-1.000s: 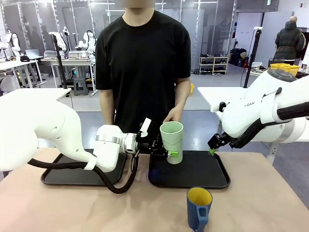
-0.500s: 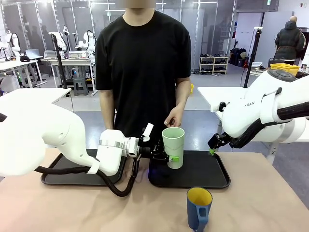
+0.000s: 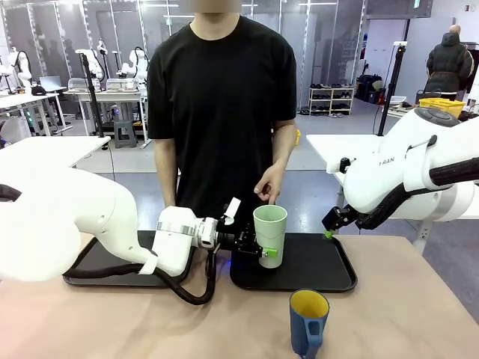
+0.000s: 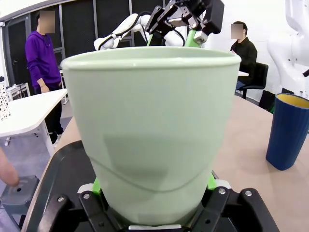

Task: Sort and store the cups by type.
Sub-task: Place the picked Reusable plastic cup into the Flat Tray indicated by the person.

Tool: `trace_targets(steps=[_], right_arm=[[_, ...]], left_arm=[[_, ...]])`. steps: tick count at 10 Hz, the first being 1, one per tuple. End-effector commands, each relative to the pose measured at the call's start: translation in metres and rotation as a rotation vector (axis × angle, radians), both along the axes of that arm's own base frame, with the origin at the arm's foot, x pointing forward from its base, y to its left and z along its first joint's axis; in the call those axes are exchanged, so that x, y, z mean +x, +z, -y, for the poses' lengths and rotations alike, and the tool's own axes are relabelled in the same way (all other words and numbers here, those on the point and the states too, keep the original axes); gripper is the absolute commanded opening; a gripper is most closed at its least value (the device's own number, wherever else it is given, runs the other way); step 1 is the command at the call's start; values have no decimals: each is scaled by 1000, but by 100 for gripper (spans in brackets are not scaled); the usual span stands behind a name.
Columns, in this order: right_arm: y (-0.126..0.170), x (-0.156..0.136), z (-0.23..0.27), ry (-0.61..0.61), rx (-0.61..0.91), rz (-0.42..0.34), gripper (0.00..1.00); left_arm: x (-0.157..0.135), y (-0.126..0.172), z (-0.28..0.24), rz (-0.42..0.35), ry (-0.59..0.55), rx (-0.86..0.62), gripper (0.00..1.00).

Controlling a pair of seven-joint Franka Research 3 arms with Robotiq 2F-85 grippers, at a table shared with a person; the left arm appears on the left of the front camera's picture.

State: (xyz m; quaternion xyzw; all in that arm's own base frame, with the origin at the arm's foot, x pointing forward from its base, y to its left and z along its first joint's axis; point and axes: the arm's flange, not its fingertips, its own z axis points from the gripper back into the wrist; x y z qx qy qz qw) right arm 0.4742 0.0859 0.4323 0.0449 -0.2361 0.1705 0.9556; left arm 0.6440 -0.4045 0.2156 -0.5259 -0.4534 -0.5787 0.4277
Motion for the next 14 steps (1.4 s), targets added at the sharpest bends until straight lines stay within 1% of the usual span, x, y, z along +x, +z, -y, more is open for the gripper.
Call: trace_targets(steps=[1,6,7,8,10,14], right_arm=[[0,1,2,2,7,1,100],[0,1,2,2,7,1,100],[0,1,2,2,7,1,100],[0,1,2,2,7,1,100],[0,1,2,2,7,1,100],[0,1,2,2,7,1,100]], left_arm=[[9,-6,8,-36,-4,29,83],[11,-17,9,-57,-12,52,83],[11,-17,7,-69,-16,54,96],[11,-17,6,-67,-25,53,100],[12,-17,6,-63,-36,54,100],[9,-11,-4,-65,-22,74,100]])
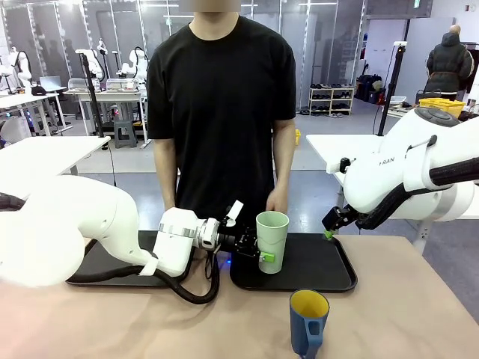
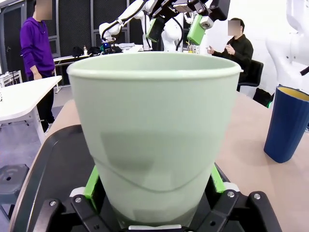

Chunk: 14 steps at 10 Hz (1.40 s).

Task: Sort and store the cups by type.
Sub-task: Place the picked Reusable plastic cup into the Flat Tray indicated by the person.

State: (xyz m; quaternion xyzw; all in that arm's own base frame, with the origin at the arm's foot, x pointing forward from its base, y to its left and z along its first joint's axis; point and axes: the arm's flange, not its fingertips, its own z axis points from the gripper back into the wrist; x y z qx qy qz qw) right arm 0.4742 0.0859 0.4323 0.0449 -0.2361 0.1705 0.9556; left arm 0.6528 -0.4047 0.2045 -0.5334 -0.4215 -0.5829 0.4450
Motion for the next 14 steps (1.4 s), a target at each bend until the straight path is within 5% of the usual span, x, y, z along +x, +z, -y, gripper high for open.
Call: trace_targets(steps=[1,7,11,14], right_arm=[[0,1,2,2,7,1,100],[0,1,2,2,7,1,100],[0,1,2,2,7,1,100],[0,1,2,2,7,1,100]], left_arm=[[0,1,-10,-14,17,50,100],[-14,31,-35,-31,60,205,100],[-28,63,-54,-48,104,459,100],[-47,101,-74,23,194,635,100]])
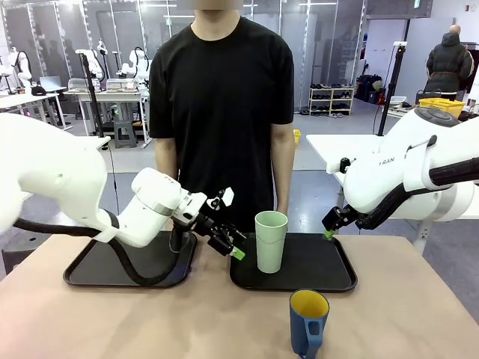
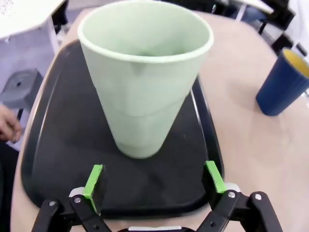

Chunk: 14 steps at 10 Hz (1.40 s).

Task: Sort and store the cups by type.
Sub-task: Place the picked Reusable plastic cup into the Flat Tray indicated by the person, then pick up the Handle plastic cup and place it into the empty Flat Tray.

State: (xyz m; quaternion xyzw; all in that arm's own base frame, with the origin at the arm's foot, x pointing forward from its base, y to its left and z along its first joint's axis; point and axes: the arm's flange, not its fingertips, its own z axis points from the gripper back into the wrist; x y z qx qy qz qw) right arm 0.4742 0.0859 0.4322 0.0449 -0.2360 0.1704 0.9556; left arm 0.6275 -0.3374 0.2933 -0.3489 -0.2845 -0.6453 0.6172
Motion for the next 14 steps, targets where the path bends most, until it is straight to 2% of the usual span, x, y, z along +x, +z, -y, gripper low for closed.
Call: trace_targets(steps=[1,3,4,14], right_arm=[[0,1,2,2,7,1,100],[0,1,2,2,7,1,100],[0,1,2,2,7,1,100],[0,1,2,2,7,1,100]], left_arm=[[-25,18,-11,17,37,78,100],[-33,18,-19,-5,30,68,100],[-14,20,-9,22,19,63,100],[-14,20,-9,22,19,63,100]])
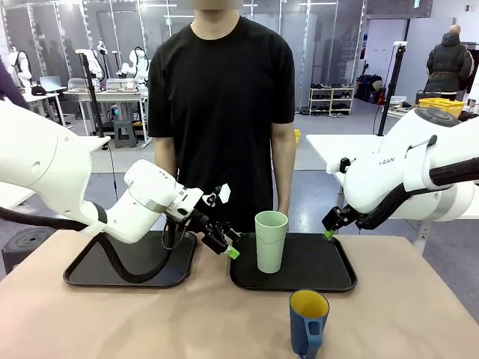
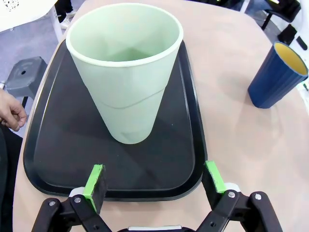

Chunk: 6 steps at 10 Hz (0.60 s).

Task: Sort and store the cups by type.
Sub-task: Pick up the Handle plastic cup and place it into the empty Flat Tray.

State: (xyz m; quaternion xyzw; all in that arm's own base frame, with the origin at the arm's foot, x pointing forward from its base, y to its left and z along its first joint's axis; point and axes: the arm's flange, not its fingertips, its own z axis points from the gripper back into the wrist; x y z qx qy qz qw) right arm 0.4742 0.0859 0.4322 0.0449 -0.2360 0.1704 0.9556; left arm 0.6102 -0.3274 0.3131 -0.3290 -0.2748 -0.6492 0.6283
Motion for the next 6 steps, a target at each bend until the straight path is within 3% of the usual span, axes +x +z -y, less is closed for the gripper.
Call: trace_targets(steps=[1,2,4,6], right_arm=[[0,1,2,2,7,1,100],[0,1,2,2,7,1,100],[0,1,2,2,7,1,100],[0,1,2,2,7,1,100]], left_arm=[[3,0,1,12,4,15,100],[0,0,0,0,0,0,100],[-32,15,-79,42,32,-65,100],[-76,37,-132,37,96,96,100]])
